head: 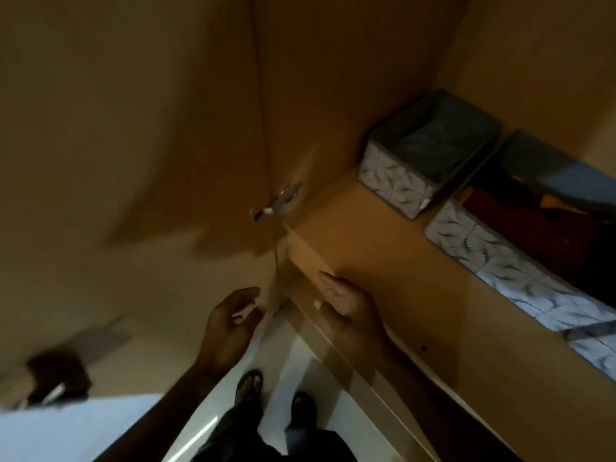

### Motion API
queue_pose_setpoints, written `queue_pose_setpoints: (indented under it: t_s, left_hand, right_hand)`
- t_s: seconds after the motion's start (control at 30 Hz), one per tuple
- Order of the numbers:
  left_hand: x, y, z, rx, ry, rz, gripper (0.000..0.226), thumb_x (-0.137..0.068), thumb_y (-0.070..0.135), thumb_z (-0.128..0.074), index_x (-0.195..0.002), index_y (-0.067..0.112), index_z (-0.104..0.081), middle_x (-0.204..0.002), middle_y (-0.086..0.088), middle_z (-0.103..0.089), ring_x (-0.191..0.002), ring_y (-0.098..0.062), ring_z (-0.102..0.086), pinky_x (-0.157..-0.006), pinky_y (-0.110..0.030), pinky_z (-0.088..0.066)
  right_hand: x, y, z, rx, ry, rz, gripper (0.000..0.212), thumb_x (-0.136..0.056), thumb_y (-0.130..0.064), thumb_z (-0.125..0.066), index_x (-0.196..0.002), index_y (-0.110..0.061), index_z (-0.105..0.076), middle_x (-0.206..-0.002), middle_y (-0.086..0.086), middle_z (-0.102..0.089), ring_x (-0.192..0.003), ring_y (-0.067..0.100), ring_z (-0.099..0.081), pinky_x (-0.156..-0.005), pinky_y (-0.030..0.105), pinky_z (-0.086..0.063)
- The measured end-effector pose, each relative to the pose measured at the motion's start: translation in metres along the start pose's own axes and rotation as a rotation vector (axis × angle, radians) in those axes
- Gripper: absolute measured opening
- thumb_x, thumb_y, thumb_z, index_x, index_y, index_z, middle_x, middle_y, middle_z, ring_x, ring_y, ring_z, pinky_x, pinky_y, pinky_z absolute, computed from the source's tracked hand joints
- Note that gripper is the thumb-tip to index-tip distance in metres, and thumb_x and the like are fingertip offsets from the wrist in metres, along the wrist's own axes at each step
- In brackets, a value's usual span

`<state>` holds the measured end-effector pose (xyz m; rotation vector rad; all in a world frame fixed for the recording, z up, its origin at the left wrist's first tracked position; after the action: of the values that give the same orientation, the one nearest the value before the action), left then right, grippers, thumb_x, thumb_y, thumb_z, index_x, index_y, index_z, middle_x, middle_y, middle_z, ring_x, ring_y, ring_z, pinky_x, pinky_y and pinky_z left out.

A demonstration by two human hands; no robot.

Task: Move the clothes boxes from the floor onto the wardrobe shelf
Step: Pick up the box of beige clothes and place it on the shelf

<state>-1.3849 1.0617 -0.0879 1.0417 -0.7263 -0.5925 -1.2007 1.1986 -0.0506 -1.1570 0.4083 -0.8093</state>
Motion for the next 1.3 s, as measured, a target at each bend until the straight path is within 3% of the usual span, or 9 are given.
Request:
queue_pose_setpoints:
  t_s: [0.1,0.23,0.33,0.5,0.8,0.97,1.13,1.23,1.3]
  left_hand:
    - [0.058,-0.043,0.016,0.051,0.159,0.141,0.029,-0.087,0.014,-0.069,-0.114,0.023,-0.068,-0.114,0.007,-0.069,-0.107,-0.009,-0.063,-0.084,-0.023,-0.048]
    - [0.137,-0.085,0.043,0.101,0.345,0.261,0.027,-0.088,0.016,-0.068,-0.114,0.023,-0.067,-0.111,0.006,-0.069,-0.106,-0.007,-0.063,-0.079,-0.019,-0.048]
    - [0.192,-0.107,0.065,0.142,0.494,0.308,0.027,-0.088,0.017,-0.067,-0.114,0.025,-0.066,-0.112,0.011,-0.069,-0.106,-0.005,-0.063,-0.085,-0.025,-0.050]
    - [0.291,-0.141,0.092,0.224,0.754,0.365,0.027,-0.088,0.018,-0.067,-0.113,0.027,-0.066,-0.112,0.014,-0.068,-0.105,-0.003,-0.064,-0.090,-0.034,-0.052]
    - [0.513,-0.198,0.106,0.307,1.160,0.453,0.026,-0.089,0.018,-0.065,-0.115,0.023,-0.066,-0.112,0.011,-0.068,-0.102,0.000,-0.063,-0.086,-0.027,-0.051]
    - [0.623,-0.233,0.098,0.335,1.324,0.560,0.029,-0.091,0.019,-0.063,-0.119,0.021,-0.064,-0.113,0.010,-0.066,-0.102,-0.002,-0.062,-0.078,-0.014,-0.045]
    - [0.723,-0.261,0.091,0.420,1.580,0.664,0.027,-0.091,0.020,-0.063,-0.118,0.020,-0.064,-0.112,0.007,-0.067,-0.100,-0.006,-0.064,-0.082,-0.020,-0.050]
    - [0.767,-0.271,0.084,0.471,1.734,0.732,0.028,-0.090,0.019,-0.064,-0.118,0.019,-0.065,-0.110,0.008,-0.068,-0.098,-0.006,-0.064,-0.076,-0.013,-0.046]
    - [0.797,-0.277,0.078,0.528,1.865,0.765,0.026,-0.090,0.017,-0.065,-0.116,0.019,-0.066,-0.108,0.007,-0.068,-0.097,-0.006,-0.064,-0.079,-0.016,-0.049]
  right_hand:
    - [0.010,0.009,-0.033,0.045,-0.176,0.000,0.049,-0.087,-0.034,-0.061,-0.135,-0.032,-0.051,-0.129,-0.015,-0.058,-0.115,-0.003,-0.055,-0.094,0.022,-0.048]
    - [0.030,0.014,-0.095,0.105,-0.432,0.014,0.054,-0.083,-0.040,-0.060,-0.135,-0.030,-0.051,-0.134,-0.013,-0.056,-0.116,0.000,-0.056,-0.097,0.029,-0.050]
    - [0.055,0.008,-0.143,0.157,-0.602,0.054,0.054,-0.084,-0.038,-0.061,-0.136,-0.031,-0.050,-0.136,-0.012,-0.054,-0.115,0.000,-0.055,-0.093,0.019,-0.046]
    - [0.116,-0.014,-0.222,0.234,-0.846,0.186,0.049,-0.087,-0.031,-0.063,-0.135,-0.032,-0.050,-0.131,-0.013,-0.055,-0.111,0.000,-0.055,-0.093,0.021,-0.046]
    - [0.293,-0.045,-0.337,0.305,-1.185,0.361,0.048,-0.085,-0.032,-0.064,-0.132,-0.034,-0.054,-0.127,-0.016,-0.058,-0.108,-0.002,-0.058,-0.085,0.015,-0.044]
    - [0.383,-0.057,-0.392,0.311,-1.352,0.428,0.048,-0.085,-0.031,-0.066,-0.132,-0.032,-0.054,-0.125,-0.013,-0.059,-0.107,0.001,-0.059,-0.090,0.025,-0.051]
    - [0.472,-0.070,-0.455,0.372,-1.584,0.545,0.049,-0.087,-0.030,-0.065,-0.134,-0.030,-0.053,-0.124,-0.014,-0.058,-0.107,0.002,-0.058,-0.079,0.012,-0.046]
    - [0.527,-0.080,-0.492,0.406,-1.723,0.638,0.049,-0.087,-0.029,-0.065,-0.134,-0.032,-0.052,-0.125,-0.012,-0.058,-0.105,0.001,-0.058,-0.084,0.018,-0.050]
    - [0.570,-0.084,-0.517,0.442,-1.829,0.704,0.049,-0.087,-0.028,-0.064,-0.134,-0.032,-0.052,-0.127,-0.009,-0.058,-0.105,0.003,-0.058,-0.088,0.025,-0.052]
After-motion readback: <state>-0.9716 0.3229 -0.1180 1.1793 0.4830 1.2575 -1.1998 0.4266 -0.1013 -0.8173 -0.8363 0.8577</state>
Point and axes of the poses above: each hand's wrist, its own x-axis away from the middle knuckle, its own z-axis out of the back of the hand, y = z × x, the point moved 5 cm from there along -x, towards the middle knuckle
